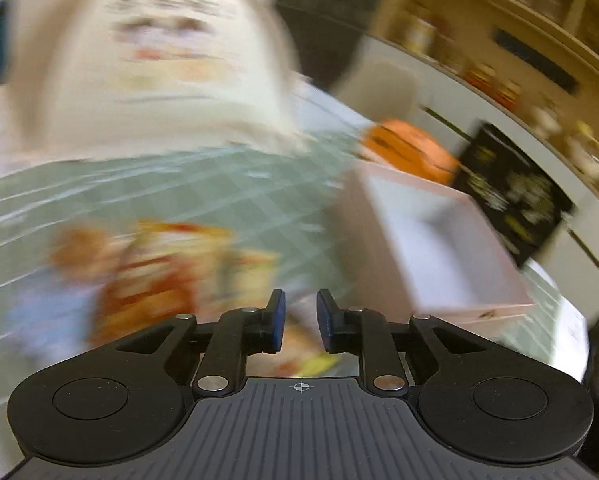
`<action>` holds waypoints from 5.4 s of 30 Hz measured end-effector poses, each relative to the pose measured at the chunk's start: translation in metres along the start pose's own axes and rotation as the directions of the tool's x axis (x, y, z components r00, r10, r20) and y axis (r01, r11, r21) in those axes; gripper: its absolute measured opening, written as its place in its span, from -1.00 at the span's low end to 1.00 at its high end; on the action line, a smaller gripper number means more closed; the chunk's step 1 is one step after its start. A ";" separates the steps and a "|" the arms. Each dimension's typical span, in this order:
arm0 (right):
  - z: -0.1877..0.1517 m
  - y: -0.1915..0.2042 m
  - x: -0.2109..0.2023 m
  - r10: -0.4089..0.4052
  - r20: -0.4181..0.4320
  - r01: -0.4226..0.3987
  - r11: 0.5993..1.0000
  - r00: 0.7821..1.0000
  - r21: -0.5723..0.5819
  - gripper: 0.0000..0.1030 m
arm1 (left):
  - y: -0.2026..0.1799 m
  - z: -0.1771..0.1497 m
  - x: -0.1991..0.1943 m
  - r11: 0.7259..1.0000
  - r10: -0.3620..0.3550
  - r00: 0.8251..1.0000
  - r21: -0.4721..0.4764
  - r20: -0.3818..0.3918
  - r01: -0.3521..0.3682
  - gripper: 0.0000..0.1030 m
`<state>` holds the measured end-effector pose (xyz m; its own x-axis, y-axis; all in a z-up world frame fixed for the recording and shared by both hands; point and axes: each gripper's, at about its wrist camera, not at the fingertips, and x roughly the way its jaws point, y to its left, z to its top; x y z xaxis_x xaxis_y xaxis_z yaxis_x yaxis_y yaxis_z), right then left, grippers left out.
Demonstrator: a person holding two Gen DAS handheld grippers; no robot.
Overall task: Organize snacks
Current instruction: 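Grasp the biscuit packet with the right tool while the left tool reaches the rice-cracker bag, then lift the rice-cracker bag with the left tool while the right tool holds the biscuit packet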
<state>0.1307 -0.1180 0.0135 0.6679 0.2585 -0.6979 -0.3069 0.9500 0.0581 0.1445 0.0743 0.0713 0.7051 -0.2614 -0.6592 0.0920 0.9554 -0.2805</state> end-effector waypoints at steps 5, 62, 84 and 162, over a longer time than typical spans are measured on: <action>0.024 0.014 0.021 0.037 0.042 -0.037 0.999 0.998 0.006 0.43 | 0.041 -0.037 -0.043 0.982 0.162 0.986 -0.093 -0.024 -0.164 -0.58; -0.055 0.005 -0.052 0.057 -0.043 -0.058 0.998 0.997 -0.032 -0.26 | 0.111 -0.066 -0.067 0.910 0.210 0.975 -0.352 -0.071 -0.221 -0.57; -0.057 -0.004 -0.079 0.062 0.044 -0.060 0.997 0.997 -0.040 0.51 | 0.033 -0.107 -0.059 0.952 -0.141 0.970 -0.295 -0.197 0.078 -0.56; -0.053 -0.029 -0.041 -0.018 -0.076 0.019 1.000 0.997 0.014 0.66 | -0.042 -0.079 -0.031 0.999 0.026 0.980 0.030 -0.199 -0.020 -0.58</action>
<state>0.0761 -0.1650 0.0027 0.6196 0.2269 -0.7514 -0.2847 0.9571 0.0543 0.0634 0.0312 0.0488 0.5535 -0.2588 -0.7916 0.0989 0.9642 -0.2460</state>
